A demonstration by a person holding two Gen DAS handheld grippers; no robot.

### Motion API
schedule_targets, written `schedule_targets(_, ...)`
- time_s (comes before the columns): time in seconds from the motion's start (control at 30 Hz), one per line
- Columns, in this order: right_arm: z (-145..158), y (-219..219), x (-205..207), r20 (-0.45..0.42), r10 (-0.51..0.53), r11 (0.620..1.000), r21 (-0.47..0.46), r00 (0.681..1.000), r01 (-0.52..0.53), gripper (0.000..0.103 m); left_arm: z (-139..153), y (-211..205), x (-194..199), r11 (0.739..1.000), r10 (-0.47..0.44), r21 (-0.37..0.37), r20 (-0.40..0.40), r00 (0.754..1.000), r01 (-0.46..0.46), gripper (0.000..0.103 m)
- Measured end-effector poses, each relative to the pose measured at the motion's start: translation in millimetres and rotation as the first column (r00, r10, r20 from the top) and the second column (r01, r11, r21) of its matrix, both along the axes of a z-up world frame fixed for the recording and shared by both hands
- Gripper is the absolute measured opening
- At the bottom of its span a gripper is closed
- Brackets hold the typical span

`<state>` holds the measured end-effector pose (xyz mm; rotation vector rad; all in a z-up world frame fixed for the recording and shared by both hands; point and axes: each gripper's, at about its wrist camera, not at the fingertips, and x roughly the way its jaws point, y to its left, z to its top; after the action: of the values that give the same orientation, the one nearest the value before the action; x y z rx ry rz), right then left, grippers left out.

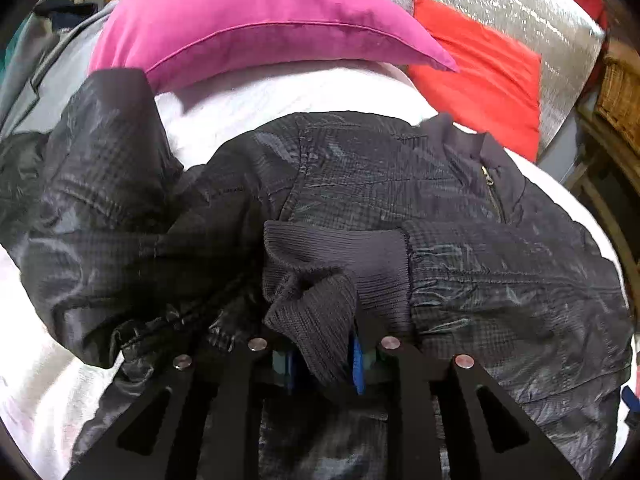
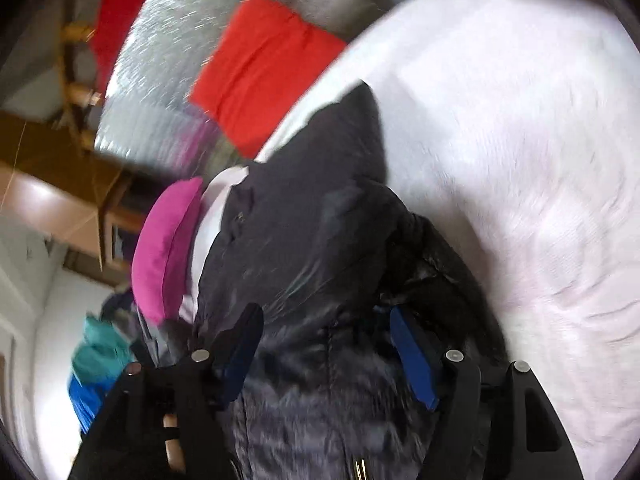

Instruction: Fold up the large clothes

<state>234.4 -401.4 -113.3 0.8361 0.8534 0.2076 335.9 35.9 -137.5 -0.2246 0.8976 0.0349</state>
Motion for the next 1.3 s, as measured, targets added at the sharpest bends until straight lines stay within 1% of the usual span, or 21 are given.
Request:
schedule_targets(0.07, 21, -6, -3, 0.047, -0.021, 0.996, -0.086, 0.999, 0.025, 0.07, -2, 2, -4, 1.0, 0.001, -0.008, 0.026, 1.0, -0.001, 0.024)
schedule_targets(0.17, 28, -15, 25, 0.061, -0.064, 0.976, -0.203, 0.996, 0.075, 0.076, -5, 2, -9, 1.0, 0.001, 0.002, 0.044, 0.999, -0.002, 0.024)
schedule_targets(0.23, 18, -15, 55, 0.022, -0.047, 0.97, -0.24, 0.999, 0.051, 0.076, -6, 4, -9, 1.0, 0.002, -0.009, 0.045, 0.999, -0.002, 0.025)
schedule_targets(0.3, -11, -9, 93, -0.106, 0.017, 0.97, -0.238, 0.994, -0.042, 0.076, -6, 6, -9, 1.0, 0.002, -0.026, 0.047, 0.999, -0.001, 0.025)
schedule_targets(0.33, -21, 1, 104, -0.14, 0.064, 0.971, -0.221, 0.988, -0.094, 0.072, -7, 7, -9, 0.999, 0.002, -0.033, 0.049, 0.999, -0.001, 0.025)
schedule_targets(0.37, -23, 8, 107, -0.135, 0.099, 0.961, -0.244, 0.986, -0.13, 0.045, -7, 8, -10, 0.999, 0.002, -0.039, 0.052, 0.999, 0.0, 0.025)
schedule_targets(0.4, -20, 17, 107, -0.123, 0.116, 0.936, -0.319, 0.986, -0.15, 0.037, -7, 9, -11, 0.999, 0.002, -0.042, 0.053, 0.999, 0.001, 0.025)
schedule_targets(0.47, -21, 13, 103, -0.1, 0.095, 0.929, -0.348, 0.991, -0.124, 0.027, -7, 9, -12, 0.999, -0.002, -0.04, 0.058, 0.998, 0.004, 0.026)
schedule_targets(0.53, -32, -1, 105, -0.114, 0.011, 0.938, -0.344, 0.993, -0.05, 0.021, -7, 10, -14, 0.999, -0.011, -0.045, 0.062, 0.998, 0.014, 0.029)
schedule_targets(0.6, -26, 1, 106, -0.098, 0.011, 0.934, -0.354, 0.995, -0.045, 0.023, -6, 11, -15, 0.999, -0.01, -0.048, 0.058, 0.998, 0.013, 0.029)
schedule_targets(0.7, -10, 4, 103, -0.056, 0.032, 0.942, -0.333, 0.998, -0.049, 0.04, 4, 12, -17, 0.999, -0.033, -0.034, 0.025, 0.999, 0.033, 0.032)
schedule_targets(0.73, -4, 2, 101, -0.039, 0.031, 0.947, -0.318, 0.999, -0.042, 0.07, 10, 14, -17, 0.999, -0.034, -0.042, 0.012, 0.999, 0.034, 0.039)
schedule_targets(0.77, 4, 0, 100, -0.007, 0.01, 0.947, -0.322, 1.0, -0.011, 0.085, 19, 20, -20, 0.997, -0.021, -0.07, 0.007, 1.0, 0.022, 0.044)
schedule_targets(0.9, 12, -6, 114, 0.004, -0.026, 0.945, -0.327, 1.0, 0.026, 0.085, 64, 51, -41, 0.985, 0.099, -0.151, 0.138, 0.985, -0.078, 0.074)
schedule_targets(0.93, 6, -7, 118, -0.005, -0.031, 0.948, -0.316, 1.0, 0.028, 0.085, 73, 56, -45, 0.982, 0.126, -0.158, 0.167, 0.978, -0.1, 0.074)
schedule_targets(1.0, -5, -6, 126, -0.043, -0.023, 0.954, -0.3, 0.999, 0.009, 0.085, 81, 50, -39, 0.986, 0.087, -0.152, 0.168, 0.982, -0.061, 0.074)
schedule_targets(1.03, -11, -1, 132, -0.057, -0.012, 0.952, -0.307, 0.998, -0.006, 0.08, 79, 41, -34, 0.992, 0.045, -0.127, 0.157, 0.986, -0.025, 0.074)
schedule_targets(1.1, -17, 9, 141, -0.086, 0.023, 0.925, -0.376, 0.996, -0.053, 0.024, 69, 19, -25, 0.998, -0.023, -0.049, 0.142, 0.99, 0.03, 0.074)
schedule_targets(1.17, -20, 15, 145, -0.095, 0.009, 0.888, -0.457, 0.995, -0.052, 0.016, 46, -4, -9, 0.997, -0.046, 0.072, 0.058, 0.997, 0.042, 0.072)
schedule_targets(1.23, -26, 21, 151, -0.116, -0.015, 0.858, -0.511, 0.993, -0.047, 0.016, 5, -16, 14, 0.98, -0.025, 0.193, -0.122, 0.992, 0.048, 0.071)
schedule_targets(1.3, -23, 23, 149, -0.112, -0.029, 0.848, -0.528, 0.993, -0.035, 0.023, 4, -18, 10, 0.976, -0.015, 0.217, -0.052, 0.999, 0.026, 0.073)
